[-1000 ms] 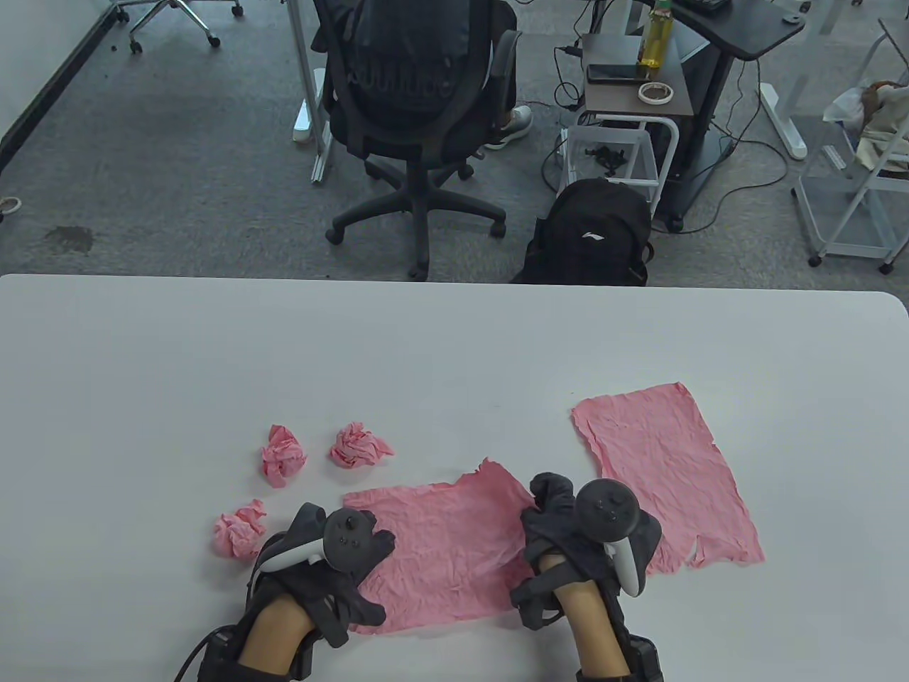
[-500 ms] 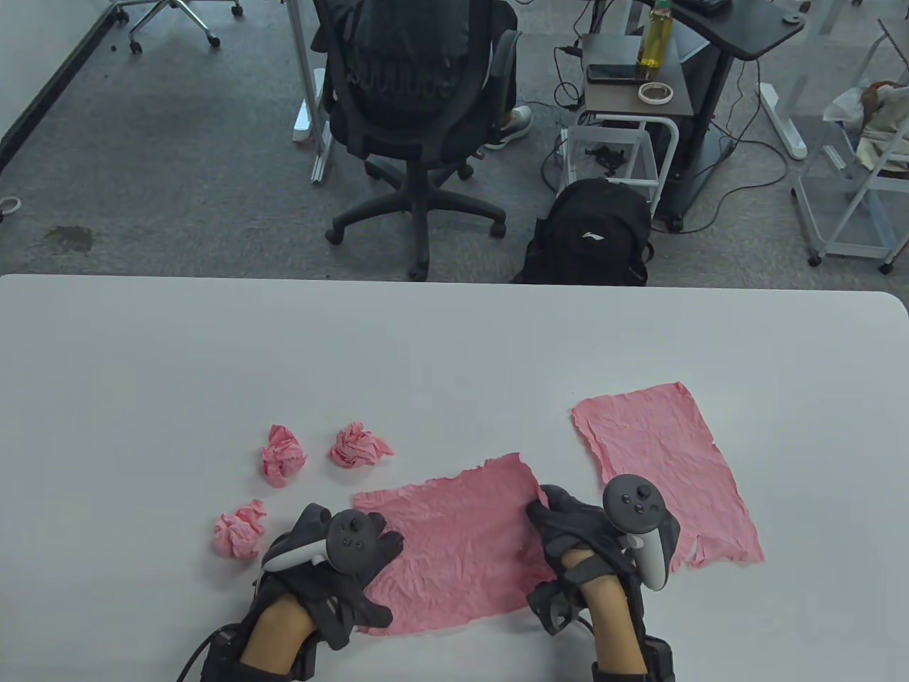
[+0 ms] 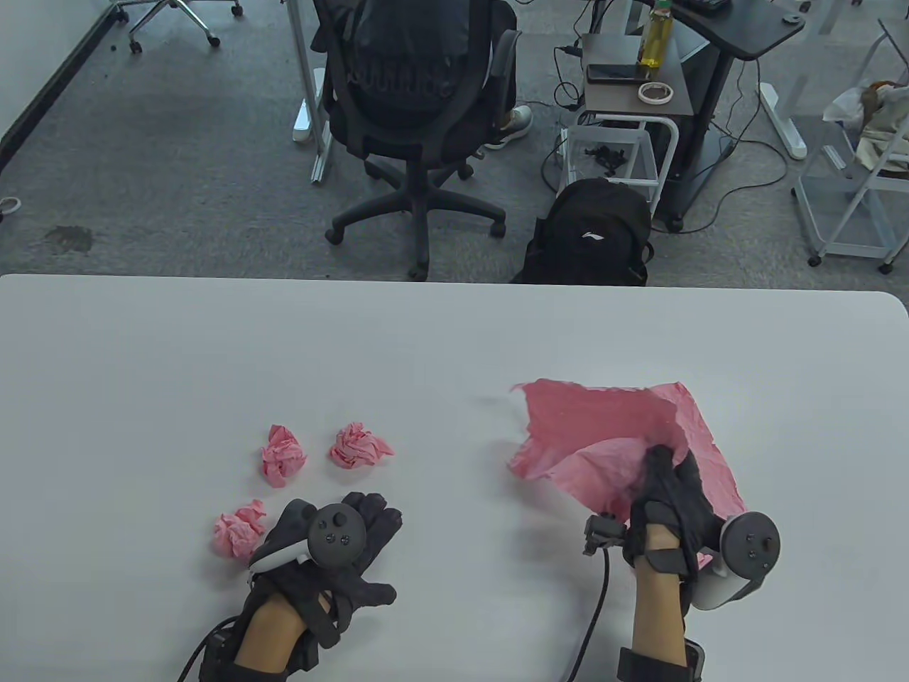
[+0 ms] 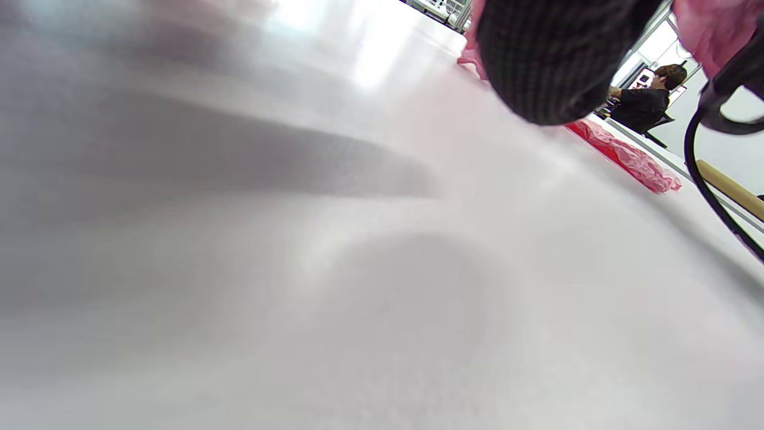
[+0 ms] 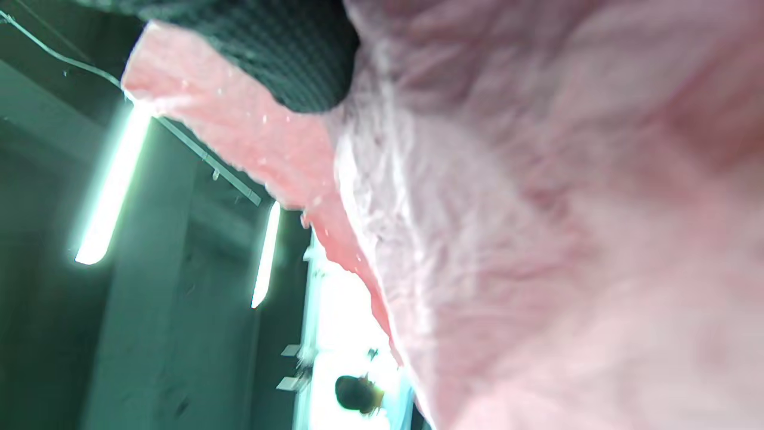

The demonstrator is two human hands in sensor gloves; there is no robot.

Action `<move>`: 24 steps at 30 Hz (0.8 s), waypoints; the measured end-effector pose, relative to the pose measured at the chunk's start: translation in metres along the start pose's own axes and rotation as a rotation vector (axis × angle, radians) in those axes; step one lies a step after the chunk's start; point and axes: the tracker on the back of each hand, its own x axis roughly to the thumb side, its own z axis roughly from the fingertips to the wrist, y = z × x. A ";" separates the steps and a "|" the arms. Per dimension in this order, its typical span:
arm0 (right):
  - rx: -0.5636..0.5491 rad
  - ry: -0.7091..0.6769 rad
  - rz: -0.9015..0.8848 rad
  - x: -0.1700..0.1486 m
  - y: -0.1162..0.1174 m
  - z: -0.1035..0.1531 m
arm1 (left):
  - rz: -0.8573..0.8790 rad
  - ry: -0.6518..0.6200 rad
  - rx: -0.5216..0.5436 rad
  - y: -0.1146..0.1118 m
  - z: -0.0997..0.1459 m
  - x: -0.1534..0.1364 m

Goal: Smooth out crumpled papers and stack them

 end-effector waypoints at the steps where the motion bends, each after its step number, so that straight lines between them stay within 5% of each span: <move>1: -0.034 0.003 0.035 -0.003 -0.006 -0.002 | -0.002 0.000 0.004 0.000 0.000 0.000; 3: -0.098 0.024 0.136 -0.011 -0.021 -0.006 | -0.003 -0.007 0.017 0.001 0.001 0.001; 7: -0.053 0.088 0.469 -0.015 -0.037 -0.008 | -0.009 -0.008 0.018 0.001 0.001 0.001; 11: -0.098 -0.002 0.856 -0.002 -0.038 -0.002 | -0.010 0.001 0.036 0.001 0.001 -0.001; 15: -0.147 -0.106 0.878 0.013 -0.033 0.005 | -0.032 0.046 0.123 0.006 0.006 -0.006; 19: -0.077 -0.244 0.874 0.026 -0.015 0.015 | -0.028 0.114 0.255 0.016 0.014 -0.014; 24: 0.168 -0.407 0.950 0.027 0.043 0.041 | -0.043 0.186 0.328 0.023 0.022 -0.023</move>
